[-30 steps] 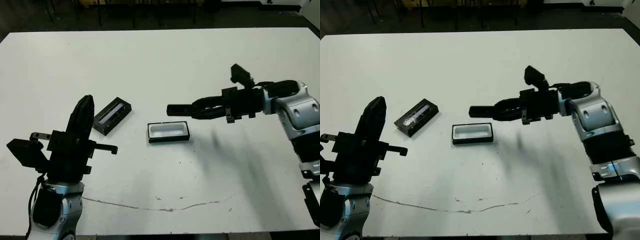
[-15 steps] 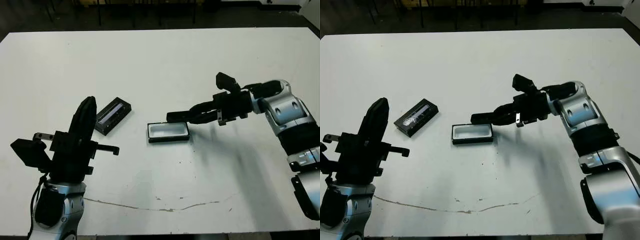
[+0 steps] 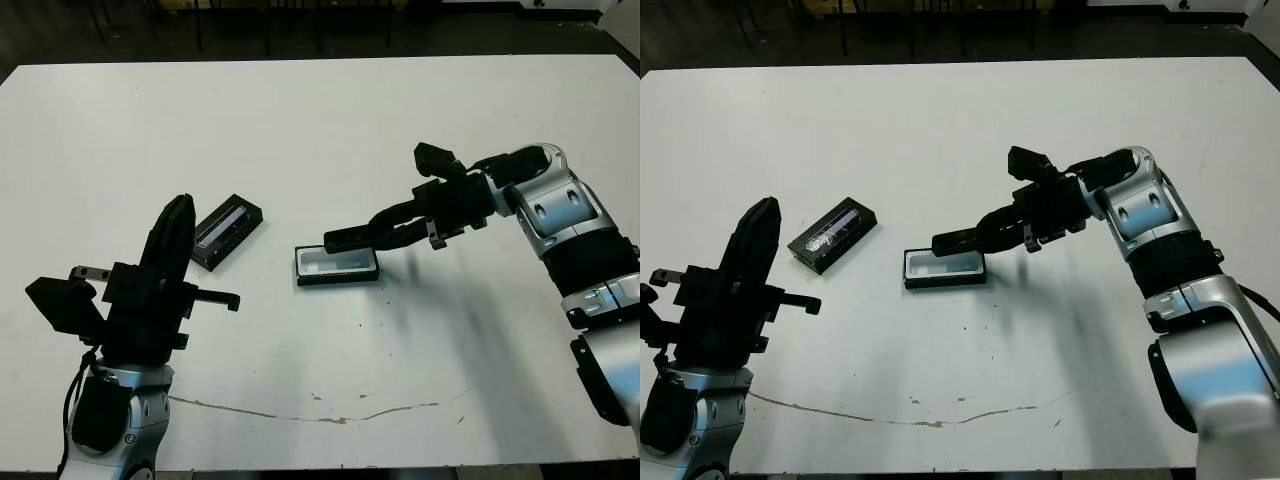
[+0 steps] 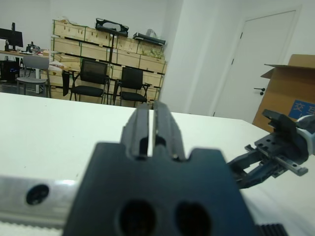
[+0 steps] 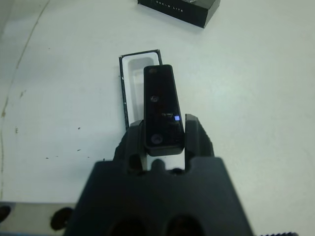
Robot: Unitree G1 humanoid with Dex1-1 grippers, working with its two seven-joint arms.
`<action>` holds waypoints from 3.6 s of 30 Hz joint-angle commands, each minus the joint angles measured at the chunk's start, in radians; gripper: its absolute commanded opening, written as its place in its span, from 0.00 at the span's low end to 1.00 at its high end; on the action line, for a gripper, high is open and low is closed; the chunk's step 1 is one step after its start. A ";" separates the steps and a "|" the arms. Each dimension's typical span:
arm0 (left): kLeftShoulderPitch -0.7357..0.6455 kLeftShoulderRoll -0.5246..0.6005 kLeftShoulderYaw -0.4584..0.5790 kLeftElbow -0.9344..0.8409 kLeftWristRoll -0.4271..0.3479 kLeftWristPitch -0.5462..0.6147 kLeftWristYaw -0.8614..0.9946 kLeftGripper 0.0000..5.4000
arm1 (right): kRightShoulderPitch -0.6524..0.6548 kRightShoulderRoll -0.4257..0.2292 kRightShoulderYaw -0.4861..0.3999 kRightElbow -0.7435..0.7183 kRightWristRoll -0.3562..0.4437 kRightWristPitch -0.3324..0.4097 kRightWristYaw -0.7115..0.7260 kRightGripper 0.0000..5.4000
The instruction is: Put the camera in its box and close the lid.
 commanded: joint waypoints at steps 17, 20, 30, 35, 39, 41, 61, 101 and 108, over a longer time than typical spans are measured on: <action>0.157 0.006 -0.016 0.021 0.015 0.003 0.007 0.00 | -0.066 0.032 0.025 0.055 -0.069 -0.060 0.021 0.10; 0.157 0.005 -0.017 0.028 0.013 -0.006 0.003 0.00 | -0.063 0.042 0.033 0.051 -0.070 -0.054 0.037 0.10; 0.157 0.005 -0.016 0.034 0.003 -0.005 0.001 0.00 | -0.064 0.049 0.052 0.031 -0.071 -0.042 0.078 0.10; 0.159 0.008 -0.019 0.034 0.012 -0.011 0.001 0.00 | -0.059 0.046 0.057 0.014 -0.076 -0.032 0.082 0.10; 0.162 0.009 -0.020 0.030 0.014 -0.007 0.001 0.00 | -0.057 0.051 0.061 0.023 -0.080 -0.027 0.078 0.10; 0.164 0.009 -0.021 0.027 0.016 -0.002 0.005 0.00 | -0.054 0.051 0.063 0.026 -0.084 -0.037 0.073 0.10; 0.168 0.001 -0.032 0.027 0.011 -0.008 0.007 0.00 | -0.030 0.060 0.093 0.007 -0.125 -0.050 0.059 0.10; 0.178 0.002 -0.038 0.030 0.010 -0.022 0.014 0.00 | 0.029 0.121 0.160 -0.092 -0.167 -0.081 -0.012 0.10; 0.177 0.003 -0.037 0.040 0.009 -0.036 0.005 0.00 | -0.038 0.089 0.196 -0.048 -0.176 -0.204 0.103 0.30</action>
